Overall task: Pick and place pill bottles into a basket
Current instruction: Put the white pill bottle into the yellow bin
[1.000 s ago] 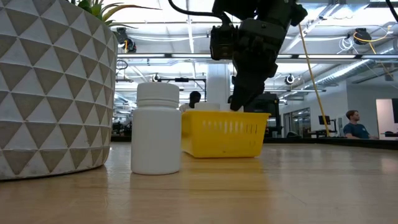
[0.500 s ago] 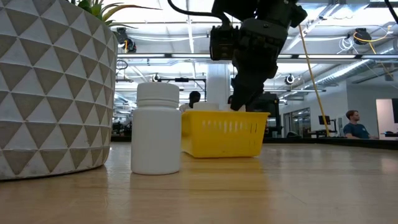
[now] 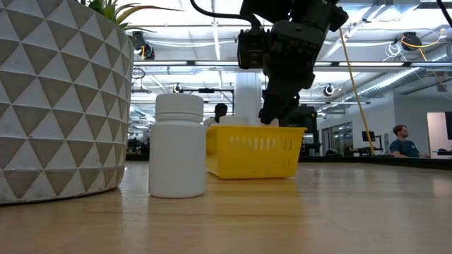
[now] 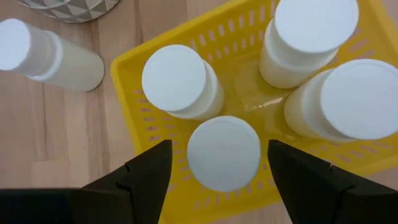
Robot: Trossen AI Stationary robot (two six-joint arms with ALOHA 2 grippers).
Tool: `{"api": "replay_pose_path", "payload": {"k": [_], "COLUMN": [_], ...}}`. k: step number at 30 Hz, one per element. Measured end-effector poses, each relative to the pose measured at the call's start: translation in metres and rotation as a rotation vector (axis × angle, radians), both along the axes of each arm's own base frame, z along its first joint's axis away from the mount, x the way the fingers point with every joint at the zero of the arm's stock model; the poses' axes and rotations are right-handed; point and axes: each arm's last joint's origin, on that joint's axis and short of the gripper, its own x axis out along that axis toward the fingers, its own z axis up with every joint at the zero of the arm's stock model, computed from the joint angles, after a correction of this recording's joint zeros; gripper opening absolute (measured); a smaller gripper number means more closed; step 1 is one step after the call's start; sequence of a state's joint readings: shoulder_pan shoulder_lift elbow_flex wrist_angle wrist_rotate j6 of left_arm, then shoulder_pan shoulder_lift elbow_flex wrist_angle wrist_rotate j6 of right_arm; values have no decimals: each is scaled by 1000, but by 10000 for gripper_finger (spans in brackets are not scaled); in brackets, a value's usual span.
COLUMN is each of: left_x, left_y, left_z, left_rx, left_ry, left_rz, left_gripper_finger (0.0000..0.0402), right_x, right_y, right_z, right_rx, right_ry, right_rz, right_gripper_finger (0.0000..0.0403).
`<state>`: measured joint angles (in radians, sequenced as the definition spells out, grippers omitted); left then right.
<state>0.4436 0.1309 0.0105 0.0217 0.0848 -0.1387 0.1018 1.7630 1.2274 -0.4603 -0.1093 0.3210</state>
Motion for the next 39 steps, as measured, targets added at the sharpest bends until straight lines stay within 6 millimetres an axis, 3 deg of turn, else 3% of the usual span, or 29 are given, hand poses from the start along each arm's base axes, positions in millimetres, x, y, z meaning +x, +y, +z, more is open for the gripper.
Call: {"api": "replay_pose_path", "payload": {"k": [5, 13, 19, 23, 28, 32, 35, 39], "left_x": [0, 0, 0, 0, 1, 1, 1, 1], "left_y": [0, 0, 0, -1, -2, -3, -3, -3], "left_z": [0, 0, 0, 1, 3, 3, 2, 2], "left_rx": [0, 0, -8, -59, -174, -206, -185, -165], "left_ry": [0, 0, -3, -30, -88, -99, -82, -76], "left_rz": [0, 0, 0, -34, -76, -102, -107, -109], "left_gripper_finger": [282, 282, 282, 282, 282, 282, 282, 282], "right_x": [-1, -9, -22, -34, -62, -94, -122, -164], "right_y": [-4, -9, -10, -12, -17, -21, -23, -29], "right_z": [3, 28, 63, 103, 161, 192, 199, 179], "right_rx": [6, 12, 31, -3, -160, -248, -252, -274], "right_ry": [-1, -75, -191, -409, -728, -851, -870, -833], "right_rz": [-16, -41, -52, -11, -20, -18, -20, -111], "right_gripper_finger": [257, 259, 261, 258, 258, 257, 253, 251]}}
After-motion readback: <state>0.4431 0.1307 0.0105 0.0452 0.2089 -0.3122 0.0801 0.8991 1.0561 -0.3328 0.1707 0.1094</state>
